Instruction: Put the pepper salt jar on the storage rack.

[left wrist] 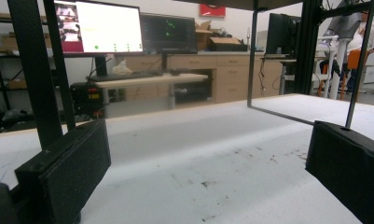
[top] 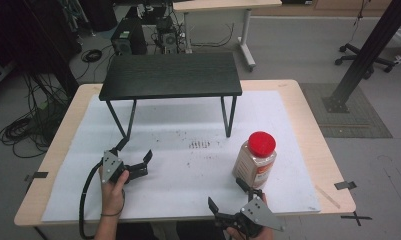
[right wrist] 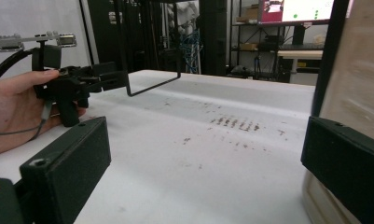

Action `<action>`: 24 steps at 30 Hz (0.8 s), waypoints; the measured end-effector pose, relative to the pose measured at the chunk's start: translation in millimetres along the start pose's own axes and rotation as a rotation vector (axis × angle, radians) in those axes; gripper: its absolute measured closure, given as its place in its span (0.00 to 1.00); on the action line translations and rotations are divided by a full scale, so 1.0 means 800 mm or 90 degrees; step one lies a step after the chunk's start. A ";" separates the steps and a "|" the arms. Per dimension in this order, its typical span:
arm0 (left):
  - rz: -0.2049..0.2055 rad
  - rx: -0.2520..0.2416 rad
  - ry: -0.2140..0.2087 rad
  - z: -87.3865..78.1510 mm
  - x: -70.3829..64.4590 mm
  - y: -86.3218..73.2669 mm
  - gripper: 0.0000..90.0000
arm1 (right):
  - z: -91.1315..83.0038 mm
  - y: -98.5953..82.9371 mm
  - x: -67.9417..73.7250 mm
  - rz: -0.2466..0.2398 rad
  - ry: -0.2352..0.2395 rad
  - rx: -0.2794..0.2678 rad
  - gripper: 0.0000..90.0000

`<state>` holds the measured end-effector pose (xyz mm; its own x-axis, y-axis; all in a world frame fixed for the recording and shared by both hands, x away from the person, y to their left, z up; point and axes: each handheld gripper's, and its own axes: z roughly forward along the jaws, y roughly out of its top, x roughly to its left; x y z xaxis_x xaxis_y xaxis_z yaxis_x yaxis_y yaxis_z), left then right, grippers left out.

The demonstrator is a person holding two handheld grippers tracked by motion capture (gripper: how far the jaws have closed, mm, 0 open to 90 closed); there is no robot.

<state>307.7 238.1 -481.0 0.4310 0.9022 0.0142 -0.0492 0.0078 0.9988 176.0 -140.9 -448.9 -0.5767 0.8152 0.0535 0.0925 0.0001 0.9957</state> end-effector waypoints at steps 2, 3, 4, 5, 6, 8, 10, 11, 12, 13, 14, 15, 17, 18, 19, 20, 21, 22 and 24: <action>0.000 0.000 0.000 0.000 0.000 0.000 0.00 | -0.004 0.000 -0.001 0.002 -0.001 -0.001 0.02; 0.001 0.000 0.000 0.000 0.000 0.000 0.00 | -0.007 0.001 -0.003 0.003 -0.003 -0.002 0.02; 0.000 0.000 0.000 0.000 0.000 0.000 0.00 | -0.010 0.002 -0.003 0.002 -0.005 -0.003 0.02; 0.000 0.000 0.000 0.000 0.000 0.000 0.00 | -0.012 0.003 -0.004 0.003 -0.006 -0.004 0.02; 0.001 0.000 0.000 0.000 0.000 0.000 0.00 | -0.014 0.004 -0.005 0.003 -0.007 -0.005 0.02; 0.001 0.000 0.000 0.000 0.000 0.000 0.00 | -0.018 0.006 -0.005 0.002 -0.008 -0.008 0.02; 0.001 0.000 0.000 0.000 0.000 0.000 0.00 | -0.022 0.008 -0.006 -0.001 -0.010 -0.008 0.02; 0.000 0.000 0.000 0.000 0.000 0.000 0.00 | -0.023 0.009 -0.007 -0.001 -0.010 -0.008 0.02; 0.001 0.000 0.000 0.000 0.000 0.000 0.00 | -0.025 0.009 -0.007 -0.003 -0.010 -0.009 0.02; 0.001 0.000 0.000 0.000 0.000 0.000 0.00 | -0.027 0.010 -0.007 -0.004 -0.011 -0.009 0.02; 0.002 0.000 0.000 0.000 0.000 0.000 0.00 | -0.027 0.010 -0.007 -0.004 -0.011 -0.009 0.02; 0.002 0.000 0.000 0.000 0.000 0.000 0.00 | -0.031 0.011 -0.008 -0.005 -0.011 -0.009 0.02; 0.002 0.000 0.001 0.000 0.000 0.000 0.00 | -0.032 0.011 -0.008 -0.005 -0.012 -0.009 0.02; 0.001 0.000 0.000 0.000 0.000 0.000 0.00 | -0.034 0.012 -0.009 -0.005 -0.014 -0.011 0.02; 0.002 0.000 0.001 0.000 0.000 0.000 0.00 | -0.034 0.012 -0.009 -0.005 -0.014 -0.011 0.02; 0.002 0.000 0.000 0.000 0.000 0.000 0.00 | -0.037 0.013 -0.010 -0.004 -0.017 -0.012 0.02; 0.002 0.000 0.000 0.000 0.000 0.000 0.00 | -0.038 0.013 -0.010 -0.004 -0.018 -0.013 0.02; 0.002 0.000 0.001 0.000 0.000 0.000 0.00 | -0.039 0.014 -0.011 -0.004 -0.019 -0.014 0.02; 0.002 0.000 0.001 0.000 0.000 0.000 0.00 | -0.043 0.016 -0.013 -0.004 -0.022 -0.015 0.02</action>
<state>307.6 238.0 -481.0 0.4293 0.9030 0.0167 -0.0501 0.0054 0.9987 154.9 -169.0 -434.4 -0.5491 0.8346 0.0443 0.0691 -0.0075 0.9976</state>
